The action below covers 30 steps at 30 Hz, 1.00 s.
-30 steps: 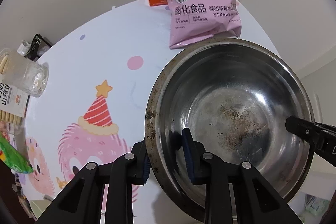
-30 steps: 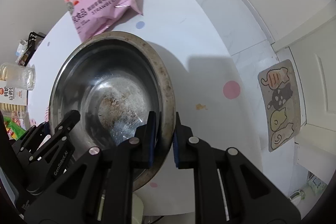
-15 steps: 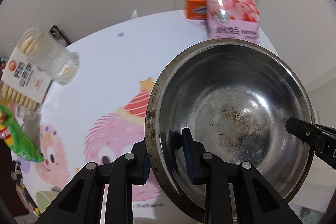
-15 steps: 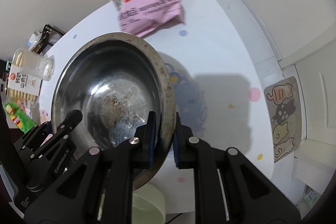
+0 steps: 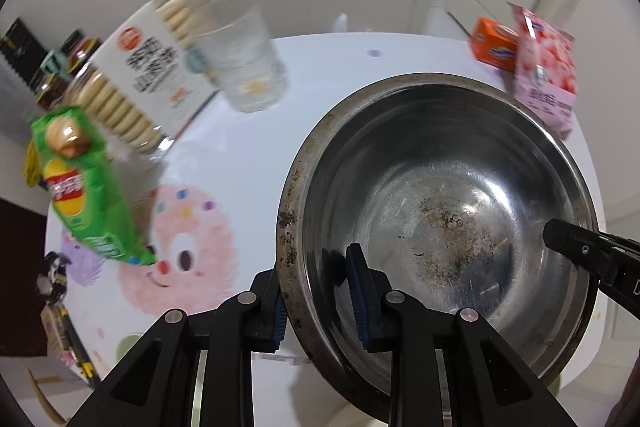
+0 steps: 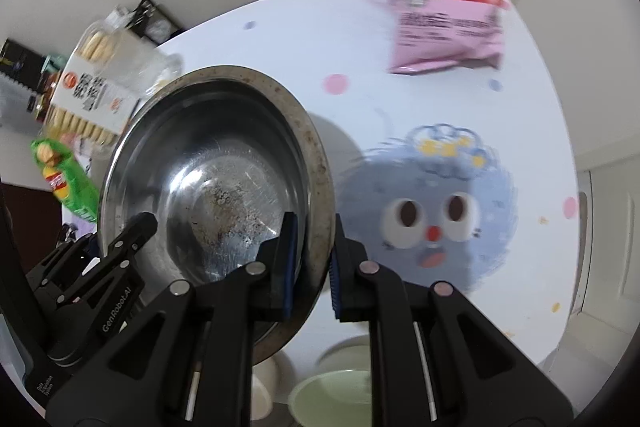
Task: Organize plates and bowls
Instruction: 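Lift and carry the held steel bowls with both tools, then lower the steel bowls onto the table and open both tools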
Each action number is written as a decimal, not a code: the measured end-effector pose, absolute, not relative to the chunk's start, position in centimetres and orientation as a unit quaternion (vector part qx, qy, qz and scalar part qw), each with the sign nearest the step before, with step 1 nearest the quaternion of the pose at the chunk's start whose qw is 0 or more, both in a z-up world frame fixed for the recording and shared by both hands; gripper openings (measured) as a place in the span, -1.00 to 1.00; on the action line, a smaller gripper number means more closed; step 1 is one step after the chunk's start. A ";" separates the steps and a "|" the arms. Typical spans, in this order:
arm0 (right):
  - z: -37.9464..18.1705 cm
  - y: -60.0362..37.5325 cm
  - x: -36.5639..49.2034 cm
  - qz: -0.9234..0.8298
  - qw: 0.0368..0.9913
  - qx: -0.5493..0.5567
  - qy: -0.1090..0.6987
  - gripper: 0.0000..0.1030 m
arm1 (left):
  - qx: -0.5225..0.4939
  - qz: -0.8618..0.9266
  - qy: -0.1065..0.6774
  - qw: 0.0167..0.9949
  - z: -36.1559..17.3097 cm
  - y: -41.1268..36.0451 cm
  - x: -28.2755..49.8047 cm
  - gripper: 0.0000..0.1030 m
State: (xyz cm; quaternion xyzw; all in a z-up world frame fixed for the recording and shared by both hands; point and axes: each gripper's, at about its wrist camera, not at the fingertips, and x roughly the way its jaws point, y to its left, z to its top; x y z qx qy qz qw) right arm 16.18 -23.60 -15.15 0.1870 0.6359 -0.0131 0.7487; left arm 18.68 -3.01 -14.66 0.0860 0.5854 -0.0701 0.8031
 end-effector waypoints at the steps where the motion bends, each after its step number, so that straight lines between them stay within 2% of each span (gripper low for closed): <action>1: -15.2 -22.9 16.5 -0.008 0.749 0.185 0.637 -0.69 | 0.085 -0.066 0.585 0.804 -14.6 -2.3 18.8 -0.50; 10: -16.3 -18.7 18.7 0.004 0.750 0.156 0.643 -0.68 | 0.074 -0.055 0.586 0.805 -16.4 0.9 20.9 -0.49; 30: -20.1 -18.3 20.7 -0.030 0.753 0.124 0.645 -0.68 | 0.055 -0.065 0.593 0.801 -21.4 0.4 23.1 -0.47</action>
